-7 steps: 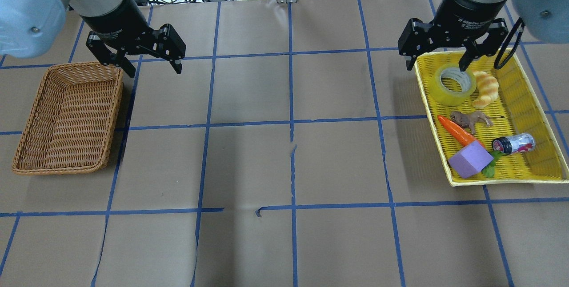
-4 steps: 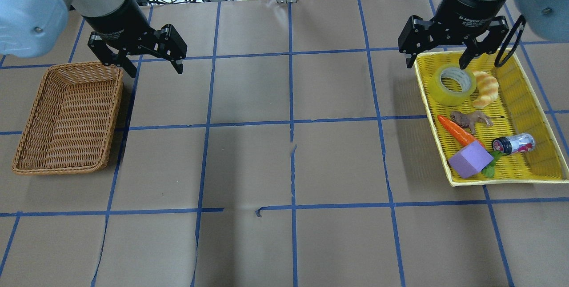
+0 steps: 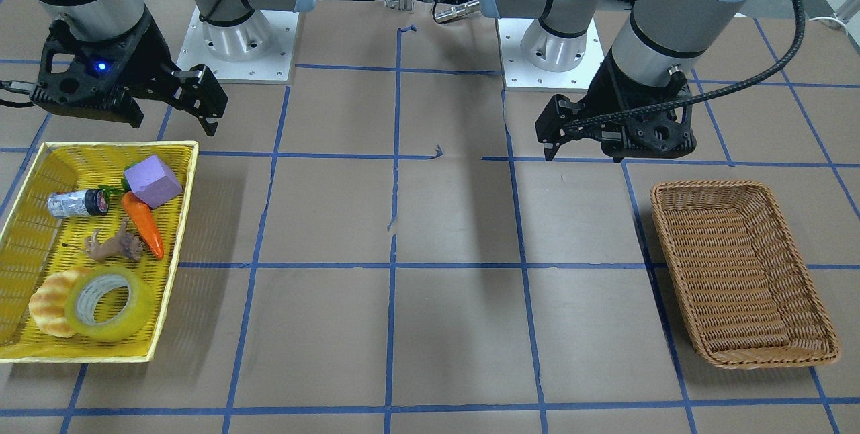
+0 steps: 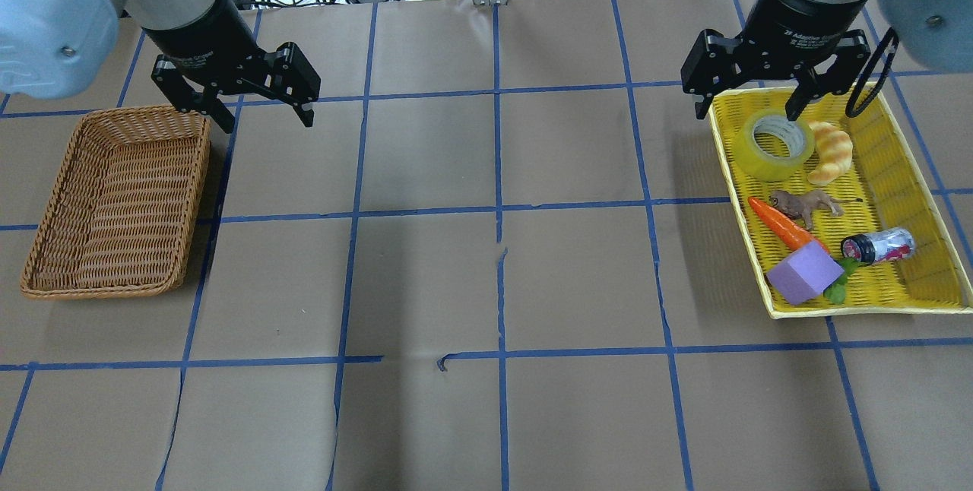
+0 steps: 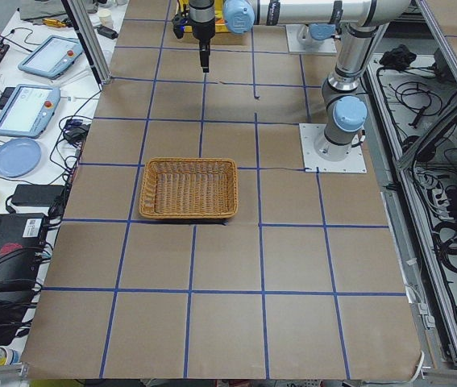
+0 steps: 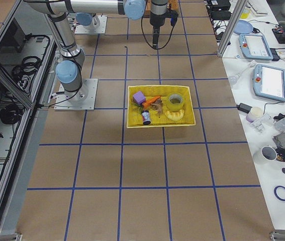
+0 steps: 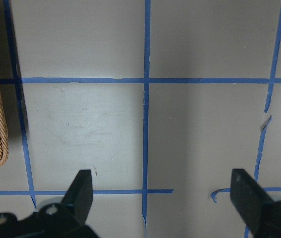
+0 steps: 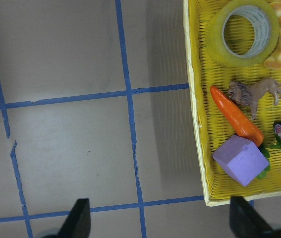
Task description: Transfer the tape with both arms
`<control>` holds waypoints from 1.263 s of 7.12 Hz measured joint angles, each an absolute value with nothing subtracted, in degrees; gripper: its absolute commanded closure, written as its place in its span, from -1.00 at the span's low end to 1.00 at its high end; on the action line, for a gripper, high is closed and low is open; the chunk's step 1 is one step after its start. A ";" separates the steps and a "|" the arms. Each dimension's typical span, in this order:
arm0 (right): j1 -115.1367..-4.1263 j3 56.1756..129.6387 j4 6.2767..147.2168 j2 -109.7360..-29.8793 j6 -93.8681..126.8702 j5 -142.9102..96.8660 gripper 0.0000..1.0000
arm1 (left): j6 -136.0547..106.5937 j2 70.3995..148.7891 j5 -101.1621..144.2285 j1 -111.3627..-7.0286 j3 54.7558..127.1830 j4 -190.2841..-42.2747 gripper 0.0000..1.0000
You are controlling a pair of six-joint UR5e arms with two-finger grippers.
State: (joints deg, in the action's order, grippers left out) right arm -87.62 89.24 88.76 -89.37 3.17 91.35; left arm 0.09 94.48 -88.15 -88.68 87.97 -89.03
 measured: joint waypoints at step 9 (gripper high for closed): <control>-75.13 90.81 103.48 -79.52 -39.67 92.06 -1.00 | 0.09 94.48 -88.16 -88.68 87.95 -88.97 -1.00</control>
State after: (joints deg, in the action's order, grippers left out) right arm -75.13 90.81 103.48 -79.52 -39.67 92.06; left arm 0.09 94.48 -88.16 -88.68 87.95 -88.97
